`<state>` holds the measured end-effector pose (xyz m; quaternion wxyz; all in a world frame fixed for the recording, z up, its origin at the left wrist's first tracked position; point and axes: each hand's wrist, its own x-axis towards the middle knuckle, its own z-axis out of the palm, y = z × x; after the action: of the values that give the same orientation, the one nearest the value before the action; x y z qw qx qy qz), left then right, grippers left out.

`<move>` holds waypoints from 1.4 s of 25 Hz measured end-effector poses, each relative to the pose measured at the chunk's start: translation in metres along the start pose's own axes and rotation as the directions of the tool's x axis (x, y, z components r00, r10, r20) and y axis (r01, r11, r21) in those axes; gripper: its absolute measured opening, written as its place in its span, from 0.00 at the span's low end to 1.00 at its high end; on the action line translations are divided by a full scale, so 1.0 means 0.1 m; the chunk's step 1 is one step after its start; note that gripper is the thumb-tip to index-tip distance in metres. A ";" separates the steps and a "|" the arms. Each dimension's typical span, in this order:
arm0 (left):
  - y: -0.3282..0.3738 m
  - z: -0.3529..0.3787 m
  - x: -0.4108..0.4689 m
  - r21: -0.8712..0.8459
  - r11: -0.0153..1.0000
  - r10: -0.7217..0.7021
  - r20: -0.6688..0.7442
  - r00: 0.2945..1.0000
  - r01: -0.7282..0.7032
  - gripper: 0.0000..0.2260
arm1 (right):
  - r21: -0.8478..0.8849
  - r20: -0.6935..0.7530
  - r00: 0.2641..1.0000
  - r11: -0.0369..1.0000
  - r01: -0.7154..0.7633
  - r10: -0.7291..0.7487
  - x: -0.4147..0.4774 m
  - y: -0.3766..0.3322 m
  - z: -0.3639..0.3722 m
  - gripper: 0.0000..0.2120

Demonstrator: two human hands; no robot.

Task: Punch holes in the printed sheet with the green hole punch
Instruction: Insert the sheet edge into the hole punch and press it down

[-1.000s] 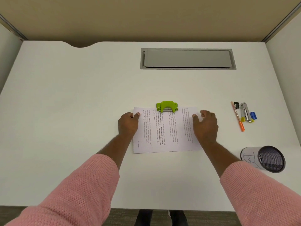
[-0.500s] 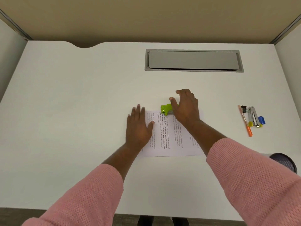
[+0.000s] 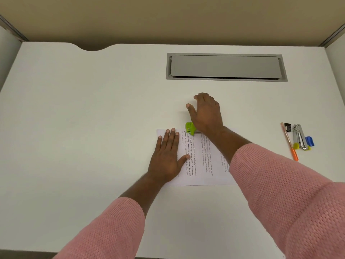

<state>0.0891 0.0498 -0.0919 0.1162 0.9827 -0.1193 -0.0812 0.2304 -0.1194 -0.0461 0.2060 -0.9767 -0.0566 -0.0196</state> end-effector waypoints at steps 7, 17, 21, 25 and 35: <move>-0.03 0.02 0.04 0.007 1.000 0.024 -0.031 0.999 -0.024 0.37 | -0.091 0.043 0.999 0.996 0.012 -0.008 0.10 0.00 0.09 0.25; -0.04 0.07 0.06 -0.005 1.000 0.025 -0.051 0.998 -0.026 0.37 | -0.209 0.143 0.987 0.977 -0.042 0.073 0.18 0.06 0.22 0.29; -0.04 0.07 0.06 -0.006 1.000 0.021 -0.046 0.999 -0.021 0.38 | -0.251 0.173 0.980 0.966 -0.058 0.103 0.20 0.05 0.26 0.30; -0.05 0.08 0.07 -0.008 1.000 0.027 -0.067 0.997 -0.028 0.38 | -0.318 0.219 0.969 0.947 -0.037 0.112 0.24 0.08 0.33 0.33; -0.04 0.08 0.07 -0.012 1.000 0.022 -0.049 0.999 -0.023 0.38 | -0.256 0.202 0.967 0.961 -0.101 0.155 0.23 0.07 0.28 0.33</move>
<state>0.0952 0.0504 -0.1020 0.1263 0.9822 -0.1271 -0.0567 0.2545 -0.1119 -0.0727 0.0778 -0.9923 -0.0125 0.0953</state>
